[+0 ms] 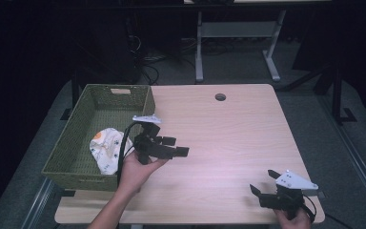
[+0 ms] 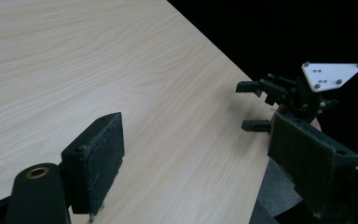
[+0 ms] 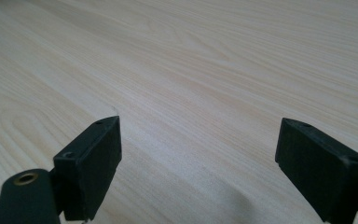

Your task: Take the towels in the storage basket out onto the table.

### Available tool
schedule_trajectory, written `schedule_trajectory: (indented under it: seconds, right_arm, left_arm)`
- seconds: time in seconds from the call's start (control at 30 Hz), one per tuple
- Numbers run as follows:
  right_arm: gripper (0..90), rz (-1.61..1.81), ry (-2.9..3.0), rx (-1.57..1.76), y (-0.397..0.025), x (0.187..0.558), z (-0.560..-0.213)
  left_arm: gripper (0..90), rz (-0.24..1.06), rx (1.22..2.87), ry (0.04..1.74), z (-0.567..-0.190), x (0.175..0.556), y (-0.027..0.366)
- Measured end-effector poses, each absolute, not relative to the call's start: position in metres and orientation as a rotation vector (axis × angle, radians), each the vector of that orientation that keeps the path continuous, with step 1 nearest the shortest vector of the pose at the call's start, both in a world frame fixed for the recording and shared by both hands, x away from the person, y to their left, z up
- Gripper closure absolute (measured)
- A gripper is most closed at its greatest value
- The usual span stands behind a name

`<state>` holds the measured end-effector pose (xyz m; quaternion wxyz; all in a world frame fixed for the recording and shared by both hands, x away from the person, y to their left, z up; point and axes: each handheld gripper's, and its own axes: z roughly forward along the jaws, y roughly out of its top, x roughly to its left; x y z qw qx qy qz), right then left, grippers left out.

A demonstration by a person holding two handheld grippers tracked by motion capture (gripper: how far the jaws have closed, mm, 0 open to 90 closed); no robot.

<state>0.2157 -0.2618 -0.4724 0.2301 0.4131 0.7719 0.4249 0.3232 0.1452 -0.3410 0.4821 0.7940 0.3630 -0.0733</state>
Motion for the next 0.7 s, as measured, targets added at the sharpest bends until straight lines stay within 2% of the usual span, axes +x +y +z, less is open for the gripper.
schedule_trajectory:
  seconds: [0.4, 0.7]
  right_arm:
    - [14.0, 1.164, 2.118, 1.147, -0.263, 0.215, -0.472]
    - [14.0, 1.160, 2.121, 1.141, -0.263, 0.215, -0.472]
  left_arm:
    - [17.1, -0.283, 1.845, 0.921, -0.331, 0.335, 0.183]
    - [17.3, -0.287, 1.793, 0.944, -0.324, 0.341, 0.211]
